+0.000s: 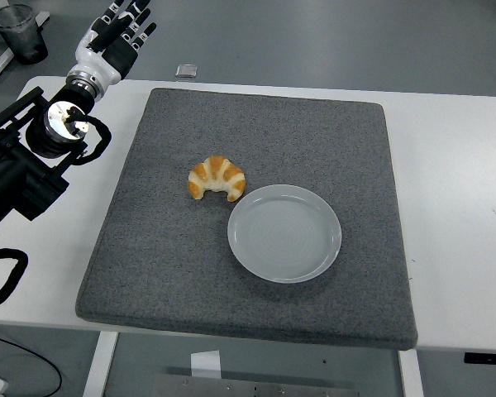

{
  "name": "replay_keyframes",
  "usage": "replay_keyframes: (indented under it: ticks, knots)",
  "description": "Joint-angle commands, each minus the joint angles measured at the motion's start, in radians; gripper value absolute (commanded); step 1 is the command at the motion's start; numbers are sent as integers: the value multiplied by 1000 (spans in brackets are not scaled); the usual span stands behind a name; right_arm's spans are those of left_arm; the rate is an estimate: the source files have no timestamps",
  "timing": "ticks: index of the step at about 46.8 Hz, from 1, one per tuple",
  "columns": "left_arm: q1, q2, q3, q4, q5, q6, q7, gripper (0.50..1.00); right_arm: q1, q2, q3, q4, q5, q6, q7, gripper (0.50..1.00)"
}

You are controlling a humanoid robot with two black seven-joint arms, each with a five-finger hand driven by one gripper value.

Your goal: Place the bread on the plate

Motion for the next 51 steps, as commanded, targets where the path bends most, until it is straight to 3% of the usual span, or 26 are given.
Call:
replay_keyframes:
  ticks: [1,24,39,45,51]
  knots:
    - [0,0,0,-1,0,0,0,1000,0,0,0,0,0,0,0,932]
    - [-11,15,11,-1,-3,6,11,1000,0,0,0,0,0,0,0,932]
    - [-81,58,204,-7,15,-9,11,1000,0,0,0,0,0,0,0,932]
    - [-107,75,302,-10,173,-34,-2,1000,0,0,-1,0,0,0,0,932]
    - [-112,90,316,-27,480,-38,-2,1000,1,0,0,0,0,0,0,932]
